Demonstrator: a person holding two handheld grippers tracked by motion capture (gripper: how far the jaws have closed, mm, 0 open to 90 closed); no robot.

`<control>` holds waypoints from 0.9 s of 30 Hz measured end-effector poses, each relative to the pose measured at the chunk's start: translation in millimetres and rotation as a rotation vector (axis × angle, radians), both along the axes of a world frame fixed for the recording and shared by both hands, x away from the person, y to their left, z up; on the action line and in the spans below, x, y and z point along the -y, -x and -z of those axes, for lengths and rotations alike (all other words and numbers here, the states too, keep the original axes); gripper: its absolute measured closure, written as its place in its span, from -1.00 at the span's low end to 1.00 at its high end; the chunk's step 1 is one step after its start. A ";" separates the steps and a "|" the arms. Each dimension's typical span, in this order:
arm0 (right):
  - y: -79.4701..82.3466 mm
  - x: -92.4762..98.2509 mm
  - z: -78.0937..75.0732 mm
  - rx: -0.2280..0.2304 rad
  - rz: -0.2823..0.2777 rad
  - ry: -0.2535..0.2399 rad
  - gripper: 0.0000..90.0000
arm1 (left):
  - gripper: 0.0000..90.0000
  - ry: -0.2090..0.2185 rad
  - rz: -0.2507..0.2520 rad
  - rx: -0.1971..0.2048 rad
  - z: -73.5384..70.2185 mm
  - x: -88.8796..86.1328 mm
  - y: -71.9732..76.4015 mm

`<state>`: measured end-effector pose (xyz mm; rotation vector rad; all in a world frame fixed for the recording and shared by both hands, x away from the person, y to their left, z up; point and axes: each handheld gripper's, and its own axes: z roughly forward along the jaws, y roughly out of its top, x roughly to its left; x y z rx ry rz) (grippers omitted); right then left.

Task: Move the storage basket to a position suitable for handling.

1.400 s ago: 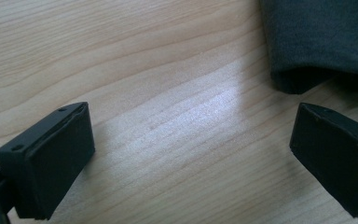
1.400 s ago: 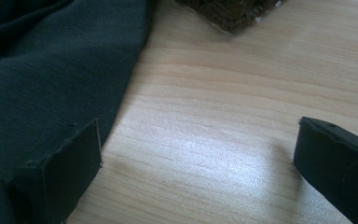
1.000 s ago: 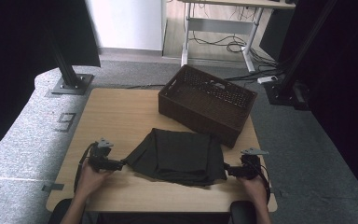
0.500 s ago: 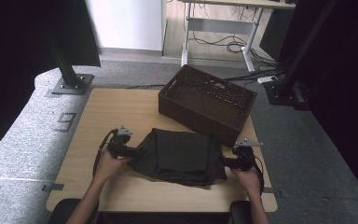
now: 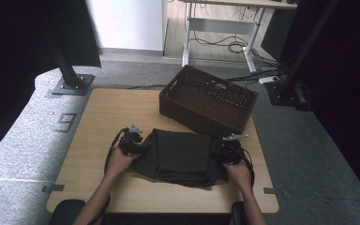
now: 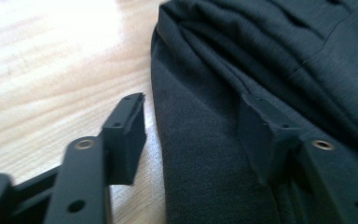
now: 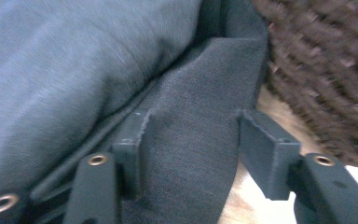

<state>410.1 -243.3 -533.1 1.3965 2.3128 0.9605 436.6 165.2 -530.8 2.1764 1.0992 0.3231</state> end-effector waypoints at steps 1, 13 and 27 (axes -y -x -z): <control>-1.1 -0.8 2.6 -0.010 -0.005 0.006 0.12 | 0.19 -0.020 0.006 -0.012 2.7 0.6 0.0; 5.5 -10.2 4.2 0.002 -0.061 0.019 0.67 | 0.71 -0.043 0.041 0.003 3.4 1.6 14.2; 26.8 -33.6 4.3 -0.011 -0.156 -0.003 0.67 | 0.69 -0.025 0.020 -0.026 2.7 -28.7 64.8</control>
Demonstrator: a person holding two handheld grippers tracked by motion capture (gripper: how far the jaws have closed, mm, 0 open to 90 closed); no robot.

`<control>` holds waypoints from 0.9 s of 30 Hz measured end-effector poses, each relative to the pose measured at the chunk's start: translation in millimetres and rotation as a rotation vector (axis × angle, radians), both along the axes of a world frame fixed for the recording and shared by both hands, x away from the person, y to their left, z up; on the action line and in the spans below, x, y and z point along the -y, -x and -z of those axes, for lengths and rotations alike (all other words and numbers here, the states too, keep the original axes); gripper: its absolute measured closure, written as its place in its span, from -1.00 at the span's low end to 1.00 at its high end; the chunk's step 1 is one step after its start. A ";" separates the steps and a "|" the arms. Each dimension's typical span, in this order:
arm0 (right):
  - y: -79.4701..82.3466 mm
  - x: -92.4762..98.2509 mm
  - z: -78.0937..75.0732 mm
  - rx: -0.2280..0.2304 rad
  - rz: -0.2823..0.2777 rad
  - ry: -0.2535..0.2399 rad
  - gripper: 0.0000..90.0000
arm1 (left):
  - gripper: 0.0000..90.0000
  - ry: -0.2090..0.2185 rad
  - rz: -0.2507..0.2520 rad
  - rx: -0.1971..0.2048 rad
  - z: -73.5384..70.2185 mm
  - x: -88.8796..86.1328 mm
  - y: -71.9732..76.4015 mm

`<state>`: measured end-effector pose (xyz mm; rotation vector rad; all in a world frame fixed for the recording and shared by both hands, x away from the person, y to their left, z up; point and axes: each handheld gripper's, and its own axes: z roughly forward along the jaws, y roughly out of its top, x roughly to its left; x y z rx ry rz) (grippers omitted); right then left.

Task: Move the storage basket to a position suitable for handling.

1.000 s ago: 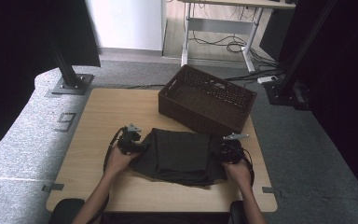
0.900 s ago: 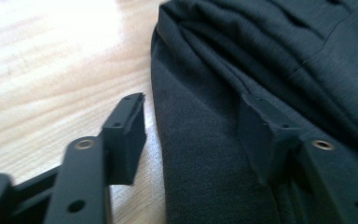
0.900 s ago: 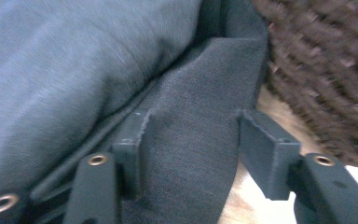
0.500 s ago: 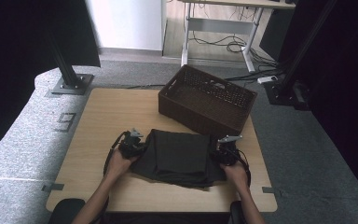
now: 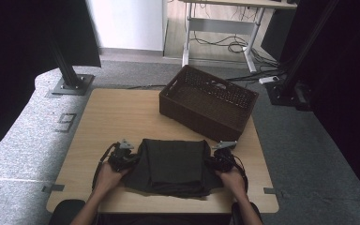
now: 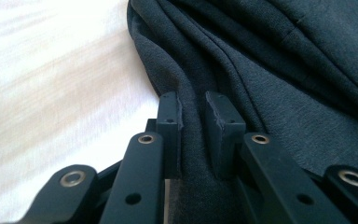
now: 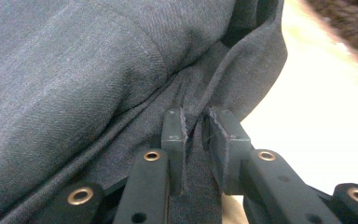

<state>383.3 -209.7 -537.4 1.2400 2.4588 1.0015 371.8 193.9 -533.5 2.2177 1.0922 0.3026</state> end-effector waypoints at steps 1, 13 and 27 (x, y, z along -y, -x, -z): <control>4.2 -3.5 0.1 0.001 -0.014 -0.001 0.67 | 0.69 -0.003 0.001 -0.002 -0.3 -2.2 4.6; 25.9 -19.3 0.3 0.000 -0.077 -0.006 0.67 | 0.67 0.023 -0.018 -0.013 0.8 -21.4 45.6; 48.3 -22.1 0.6 -0.005 -0.105 -0.014 0.66 | 0.64 0.032 -0.007 -0.014 1.2 -23.8 73.6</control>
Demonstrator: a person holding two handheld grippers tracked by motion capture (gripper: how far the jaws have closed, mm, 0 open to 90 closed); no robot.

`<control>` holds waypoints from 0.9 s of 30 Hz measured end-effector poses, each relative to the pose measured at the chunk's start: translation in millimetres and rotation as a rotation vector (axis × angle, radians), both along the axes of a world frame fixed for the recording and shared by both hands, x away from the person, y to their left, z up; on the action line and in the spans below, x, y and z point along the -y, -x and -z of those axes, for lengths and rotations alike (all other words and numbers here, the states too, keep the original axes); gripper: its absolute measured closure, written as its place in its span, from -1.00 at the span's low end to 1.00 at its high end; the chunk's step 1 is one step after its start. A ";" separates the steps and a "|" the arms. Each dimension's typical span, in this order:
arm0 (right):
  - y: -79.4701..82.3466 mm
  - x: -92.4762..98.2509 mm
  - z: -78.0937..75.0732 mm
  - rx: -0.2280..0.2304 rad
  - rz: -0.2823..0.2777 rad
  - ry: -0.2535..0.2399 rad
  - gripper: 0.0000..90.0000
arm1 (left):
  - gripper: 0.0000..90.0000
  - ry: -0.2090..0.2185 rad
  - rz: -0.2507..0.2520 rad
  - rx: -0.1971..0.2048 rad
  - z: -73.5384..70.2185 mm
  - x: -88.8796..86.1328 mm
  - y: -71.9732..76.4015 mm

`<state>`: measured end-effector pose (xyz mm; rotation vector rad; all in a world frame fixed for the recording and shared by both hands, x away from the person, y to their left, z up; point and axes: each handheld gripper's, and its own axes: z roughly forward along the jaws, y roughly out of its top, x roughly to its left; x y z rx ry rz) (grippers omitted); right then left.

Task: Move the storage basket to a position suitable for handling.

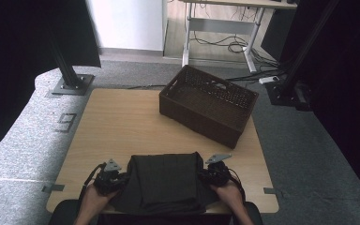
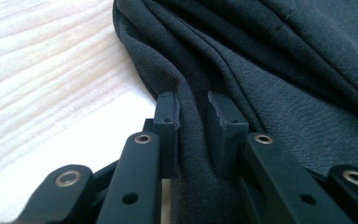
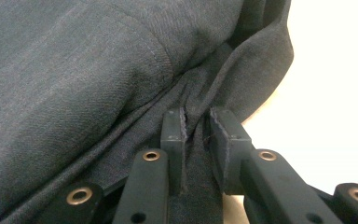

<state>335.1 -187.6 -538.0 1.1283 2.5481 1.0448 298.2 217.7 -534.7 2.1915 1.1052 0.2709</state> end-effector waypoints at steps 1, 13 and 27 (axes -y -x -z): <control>1.6 0.3 0.1 0.000 -0.004 -0.002 0.66 | 0.63 -0.001 0.002 0.000 0.0 0.0 1.5; 23.3 5.9 0.2 -0.017 -0.026 -0.018 0.64 | 0.60 0.015 0.023 -0.002 0.8 1.5 23.5; 18.1 16.6 -5.1 -0.021 0.006 0.009 0.04 | -0.35 -0.025 -0.051 0.038 -12.6 -17.1 6.5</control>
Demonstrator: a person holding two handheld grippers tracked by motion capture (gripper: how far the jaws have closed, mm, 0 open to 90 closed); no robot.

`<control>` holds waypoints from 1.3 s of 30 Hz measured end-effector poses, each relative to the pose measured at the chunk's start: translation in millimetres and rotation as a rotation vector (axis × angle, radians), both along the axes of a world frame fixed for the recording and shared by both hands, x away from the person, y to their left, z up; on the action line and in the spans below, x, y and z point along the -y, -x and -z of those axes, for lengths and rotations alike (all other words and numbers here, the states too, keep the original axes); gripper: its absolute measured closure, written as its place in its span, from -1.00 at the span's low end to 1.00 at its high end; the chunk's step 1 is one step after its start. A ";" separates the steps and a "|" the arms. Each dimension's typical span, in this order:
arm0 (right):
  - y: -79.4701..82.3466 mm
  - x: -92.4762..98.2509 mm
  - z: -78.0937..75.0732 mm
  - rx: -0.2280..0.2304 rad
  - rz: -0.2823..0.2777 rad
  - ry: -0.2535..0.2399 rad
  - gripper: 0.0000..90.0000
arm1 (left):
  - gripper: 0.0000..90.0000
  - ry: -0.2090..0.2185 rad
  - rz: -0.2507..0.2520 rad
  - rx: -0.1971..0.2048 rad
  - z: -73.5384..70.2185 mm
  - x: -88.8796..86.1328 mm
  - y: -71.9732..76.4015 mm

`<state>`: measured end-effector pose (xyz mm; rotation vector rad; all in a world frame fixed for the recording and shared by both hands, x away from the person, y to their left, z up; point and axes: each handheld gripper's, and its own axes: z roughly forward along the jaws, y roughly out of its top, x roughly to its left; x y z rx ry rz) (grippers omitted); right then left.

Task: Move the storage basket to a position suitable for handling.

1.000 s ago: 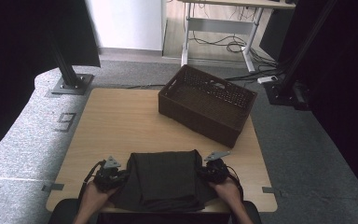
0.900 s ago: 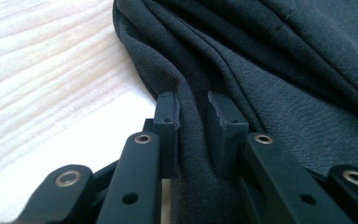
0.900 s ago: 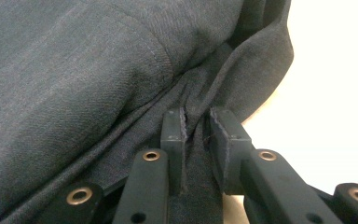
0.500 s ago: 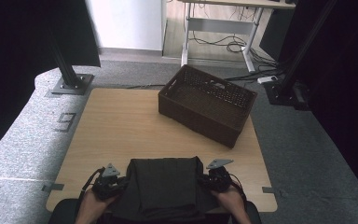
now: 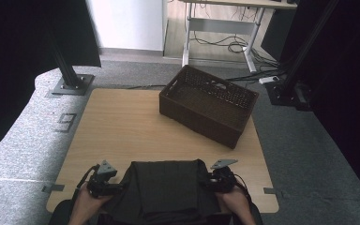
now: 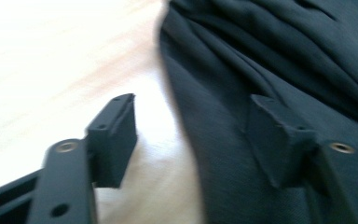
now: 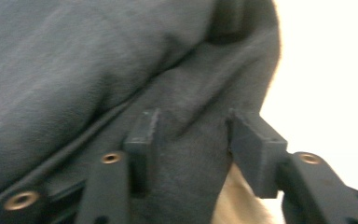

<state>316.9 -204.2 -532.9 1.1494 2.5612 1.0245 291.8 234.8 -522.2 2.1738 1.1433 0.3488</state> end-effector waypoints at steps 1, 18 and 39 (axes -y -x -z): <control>-1.1 1.4 -0.5 0.005 0.005 0.000 -0.01 | -0.40 -0.011 -0.008 0.003 -1.0 -1.6 -3.0; -35.3 36.0 -30.0 0.102 0.161 0.016 -0.61 | -0.71 -0.068 -0.158 0.033 14.9 -29.7 -49.1; -73.6 73.5 -68.9 0.144 0.345 -0.025 -0.90 | -1.00 -0.051 -0.202 0.032 26.0 -36.4 -49.5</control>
